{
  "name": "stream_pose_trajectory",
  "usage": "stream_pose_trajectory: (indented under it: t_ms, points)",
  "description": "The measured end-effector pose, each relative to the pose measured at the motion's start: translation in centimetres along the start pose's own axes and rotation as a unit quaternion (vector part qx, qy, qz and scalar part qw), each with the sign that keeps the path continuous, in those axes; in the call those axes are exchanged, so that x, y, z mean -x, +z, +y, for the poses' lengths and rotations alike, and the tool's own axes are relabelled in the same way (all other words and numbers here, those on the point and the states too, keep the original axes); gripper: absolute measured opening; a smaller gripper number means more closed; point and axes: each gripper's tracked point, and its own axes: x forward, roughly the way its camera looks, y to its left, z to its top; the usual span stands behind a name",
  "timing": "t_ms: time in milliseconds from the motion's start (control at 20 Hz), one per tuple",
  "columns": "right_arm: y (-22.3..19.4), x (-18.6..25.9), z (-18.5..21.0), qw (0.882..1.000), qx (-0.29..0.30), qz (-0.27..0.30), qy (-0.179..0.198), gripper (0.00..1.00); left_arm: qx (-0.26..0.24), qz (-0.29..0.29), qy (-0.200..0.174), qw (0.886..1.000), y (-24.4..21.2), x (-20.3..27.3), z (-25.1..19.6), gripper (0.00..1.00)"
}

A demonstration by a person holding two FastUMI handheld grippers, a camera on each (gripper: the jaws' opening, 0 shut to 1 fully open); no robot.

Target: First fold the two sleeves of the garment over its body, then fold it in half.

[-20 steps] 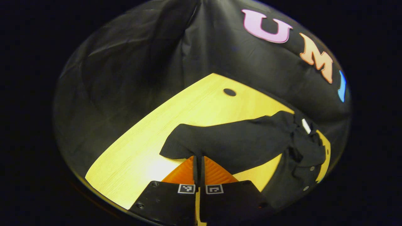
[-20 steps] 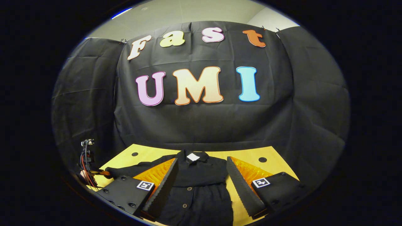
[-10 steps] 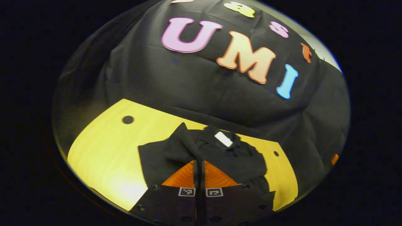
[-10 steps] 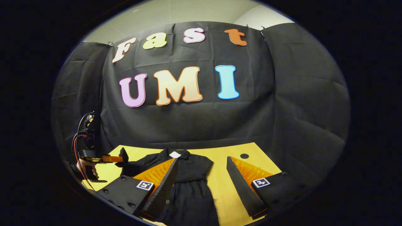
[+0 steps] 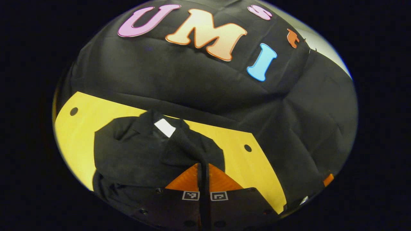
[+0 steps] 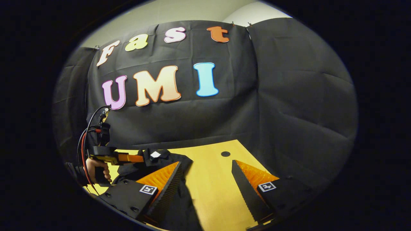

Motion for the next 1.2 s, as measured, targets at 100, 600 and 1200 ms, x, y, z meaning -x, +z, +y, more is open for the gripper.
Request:
stream_pose_trajectory:
  t_ms: [100, 600, 1200]
  points:
    - [-0.3, 0.0, -1.6, 1.0, -0.004, 0.005, -0.008, 0.98, -0.002, 0.01, -0.013, 1.0, -0.8, -1.6, -2.0, 0.0]
    - [-2.7, -0.7, -1.7, 0.999, -0.014, 0.036, 0.002, 0.98, -0.021, 0.014, -0.04, 0.999, -1.7, 1.1, -2.7, 0.95]
    - [-17.9, -0.3, 5.1, 0.973, 0.0, 0.225, 0.053, 0.94, -0.099, 0.101, 0.093, 0.986, -11.6, 18.4, 13.9, 0.95]
